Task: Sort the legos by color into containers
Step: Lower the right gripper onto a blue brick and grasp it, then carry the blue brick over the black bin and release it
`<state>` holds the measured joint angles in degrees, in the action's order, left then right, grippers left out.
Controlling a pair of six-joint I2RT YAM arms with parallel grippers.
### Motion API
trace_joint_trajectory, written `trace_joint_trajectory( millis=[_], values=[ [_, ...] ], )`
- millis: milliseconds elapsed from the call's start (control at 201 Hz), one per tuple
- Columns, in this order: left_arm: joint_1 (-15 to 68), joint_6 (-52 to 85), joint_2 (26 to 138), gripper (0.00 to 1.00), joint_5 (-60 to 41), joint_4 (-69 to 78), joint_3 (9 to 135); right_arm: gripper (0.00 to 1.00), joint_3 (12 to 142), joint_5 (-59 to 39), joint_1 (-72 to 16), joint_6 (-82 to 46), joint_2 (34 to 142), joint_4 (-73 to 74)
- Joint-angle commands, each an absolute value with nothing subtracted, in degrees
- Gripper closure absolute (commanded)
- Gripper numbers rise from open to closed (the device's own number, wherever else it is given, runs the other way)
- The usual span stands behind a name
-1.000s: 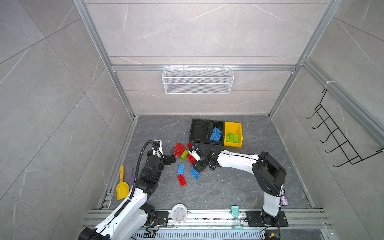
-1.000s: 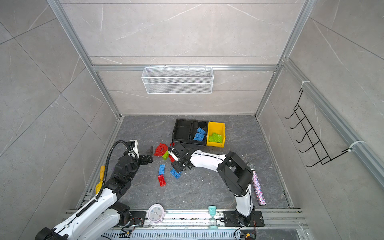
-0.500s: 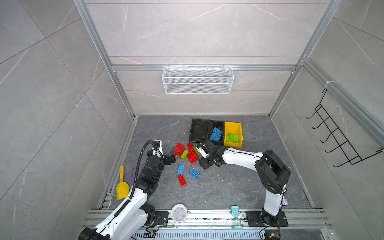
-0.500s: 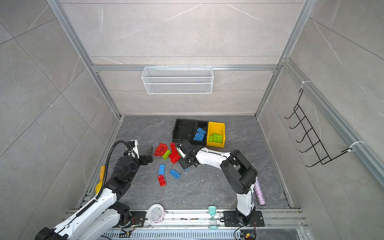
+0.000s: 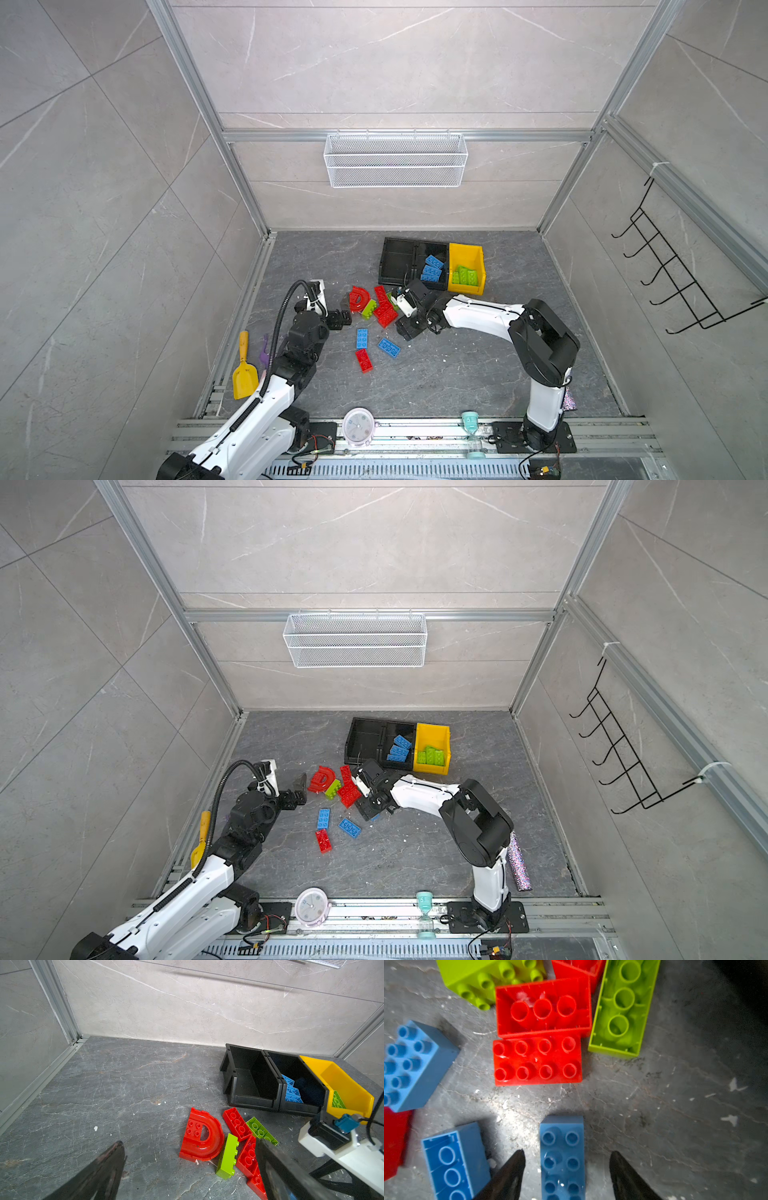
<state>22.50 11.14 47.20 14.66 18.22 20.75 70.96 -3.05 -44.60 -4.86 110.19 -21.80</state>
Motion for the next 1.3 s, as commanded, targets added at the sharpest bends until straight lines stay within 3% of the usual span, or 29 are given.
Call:
trace_joint_trajectory(
  millis=[0,582,891,1299],
  values=[
    [22.4,11.16,47.29,0.0,14.55,20.82,20.98,0.36,72.38,-1.91,-44.92,-4.23,111.53,-23.74],
    [22.46,10.92,46.67,0.0,15.25,20.48,20.84,0.67,73.25,-4.82,-42.5,-6.05,107.63,-22.59],
    [22.39,10.9,46.97,0.0,15.03,20.6,20.9,0.72,80.24,-8.35,-33.07,-4.91,105.32,-25.76],
    [22.37,11.16,47.55,0.0,14.85,19.82,21.56,0.73,99.21,-8.23,-24.04,-5.98,116.97,-30.81]
  ],
)
